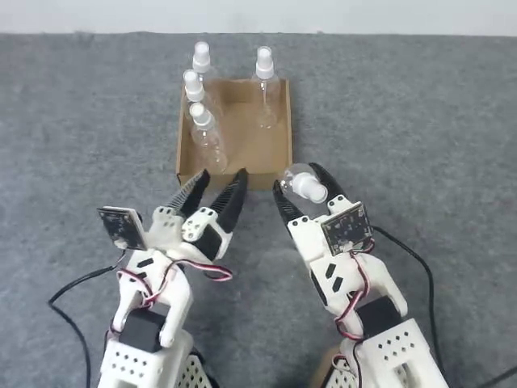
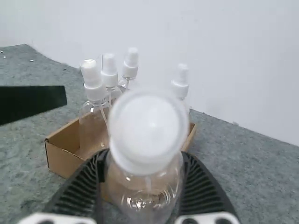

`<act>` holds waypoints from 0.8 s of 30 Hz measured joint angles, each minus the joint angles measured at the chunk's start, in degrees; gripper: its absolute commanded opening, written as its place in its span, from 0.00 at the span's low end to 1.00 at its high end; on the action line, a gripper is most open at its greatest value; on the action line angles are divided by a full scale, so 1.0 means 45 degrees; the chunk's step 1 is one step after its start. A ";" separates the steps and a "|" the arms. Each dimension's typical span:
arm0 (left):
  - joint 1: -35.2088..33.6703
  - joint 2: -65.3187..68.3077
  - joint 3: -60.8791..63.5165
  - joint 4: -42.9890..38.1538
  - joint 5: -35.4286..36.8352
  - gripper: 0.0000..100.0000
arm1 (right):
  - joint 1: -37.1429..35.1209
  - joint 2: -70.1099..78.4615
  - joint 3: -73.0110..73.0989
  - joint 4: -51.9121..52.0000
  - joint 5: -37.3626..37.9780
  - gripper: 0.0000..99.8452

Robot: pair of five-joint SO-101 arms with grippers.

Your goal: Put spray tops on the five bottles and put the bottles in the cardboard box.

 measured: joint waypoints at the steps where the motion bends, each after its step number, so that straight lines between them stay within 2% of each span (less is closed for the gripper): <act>1: -0.0352 0.0000 0.0000 0.0059 -0.0020 0.22 | 0.0020 0.0000 0.0000 0.0000 0.0000 0.01; 8: -0.2755 0.0000 0.0000 0.0059 -0.0078 0.22 | 0.0000 0.0000 0.0000 0.0000 0.0000 0.01; 13: -0.4239 0.0000 0.0000 0.0059 -0.0078 0.11 | 0.0000 0.0000 0.0000 0.0000 0.0000 0.01; 19: -0.4708 0.0000 0.0000 0.0059 -0.0977 0.01 | 0.0000 0.0000 0.0000 0.0000 0.0000 0.01; 24: -0.4689 0.0000 0.0195 0.0059 -0.1856 0.01 | 0.0000 0.0000 0.0000 0.0000 0.0000 0.01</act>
